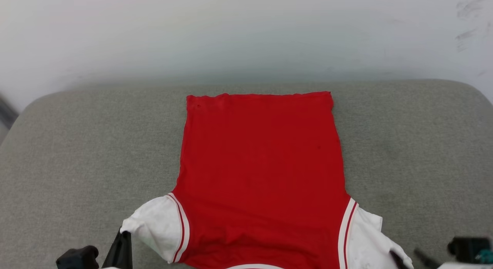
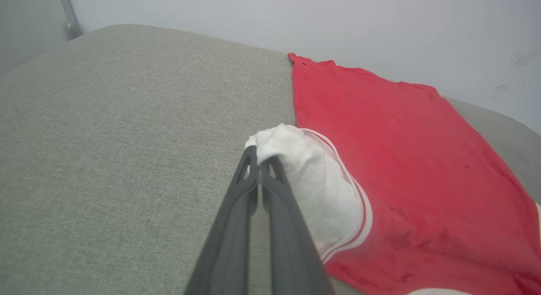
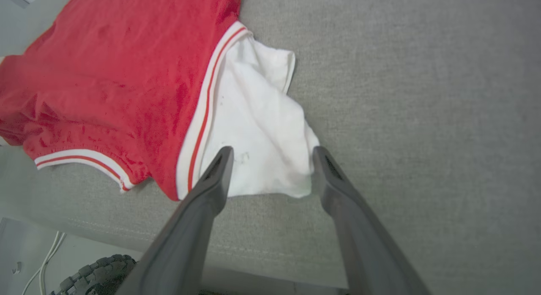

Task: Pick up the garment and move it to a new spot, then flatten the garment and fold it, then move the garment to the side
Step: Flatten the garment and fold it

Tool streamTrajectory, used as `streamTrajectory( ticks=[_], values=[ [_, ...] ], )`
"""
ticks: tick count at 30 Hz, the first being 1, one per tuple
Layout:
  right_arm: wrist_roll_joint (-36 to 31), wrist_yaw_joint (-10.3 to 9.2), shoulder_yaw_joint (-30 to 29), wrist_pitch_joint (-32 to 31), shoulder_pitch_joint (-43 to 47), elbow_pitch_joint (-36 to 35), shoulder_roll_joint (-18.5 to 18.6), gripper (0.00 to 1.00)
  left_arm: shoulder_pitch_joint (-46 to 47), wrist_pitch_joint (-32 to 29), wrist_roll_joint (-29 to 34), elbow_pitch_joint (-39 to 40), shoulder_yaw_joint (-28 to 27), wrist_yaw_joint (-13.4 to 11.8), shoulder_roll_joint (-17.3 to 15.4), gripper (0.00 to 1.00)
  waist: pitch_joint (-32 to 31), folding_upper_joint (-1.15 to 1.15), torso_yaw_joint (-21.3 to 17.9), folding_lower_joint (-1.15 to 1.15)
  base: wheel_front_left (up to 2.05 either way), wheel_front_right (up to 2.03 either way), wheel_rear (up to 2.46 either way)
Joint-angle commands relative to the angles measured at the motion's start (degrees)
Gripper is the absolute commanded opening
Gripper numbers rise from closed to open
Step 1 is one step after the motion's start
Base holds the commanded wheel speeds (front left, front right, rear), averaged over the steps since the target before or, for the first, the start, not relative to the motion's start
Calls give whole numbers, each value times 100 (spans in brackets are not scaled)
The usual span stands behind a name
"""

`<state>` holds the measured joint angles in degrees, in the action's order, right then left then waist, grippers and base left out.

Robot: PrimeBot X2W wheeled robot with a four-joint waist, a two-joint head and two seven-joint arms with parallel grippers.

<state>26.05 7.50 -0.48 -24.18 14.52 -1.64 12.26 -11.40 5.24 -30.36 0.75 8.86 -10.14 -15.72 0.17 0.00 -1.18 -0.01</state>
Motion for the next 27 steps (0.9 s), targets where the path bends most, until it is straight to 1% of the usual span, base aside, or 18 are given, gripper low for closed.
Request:
streamTrajectory(
  ticks=[1,4,7,10,13,18,24,27],
  values=[
    [-24,-2,-93,123,-253,-98,-27,100,117,12,66,50,6,-6,-33,0,65,0,42,1,0,0,0],
    [-2,-2,-326,337,-669,-56,-8,100,274,-14,185,183,77,-59,-76,0,215,0,132,1,0,0,0],
    [55,-2,-542,584,-1310,228,48,100,449,-30,314,350,145,-83,-107,0,459,0,222,1,0,0,0],
    [146,-2,-662,774,-2118,736,156,100,634,-12,423,497,206,-107,-121,0,761,0,309,1,0,0,0],
    [188,-2,-649,809,-3014,1336,335,100,840,11,527,637,297,-102,-91,0,1074,0,442,1,0,0,0],
    [252,-2,-553,381,-4499,2276,739,100,1193,134,660,838,477,-84,43,0,1644,0,769,1,0,0,0],
    [295,-2,-312,-624,-6018,3116,1209,100,1605,354,748,950,675,7,227,0,2297,0,1200,1,0,0,0],
    [295,-2,-222,-1155,-6606,3447,1353,100,1790,455,772,966,789,70,321,0,2595,0,1412,1,0,0,0]
  ],
)
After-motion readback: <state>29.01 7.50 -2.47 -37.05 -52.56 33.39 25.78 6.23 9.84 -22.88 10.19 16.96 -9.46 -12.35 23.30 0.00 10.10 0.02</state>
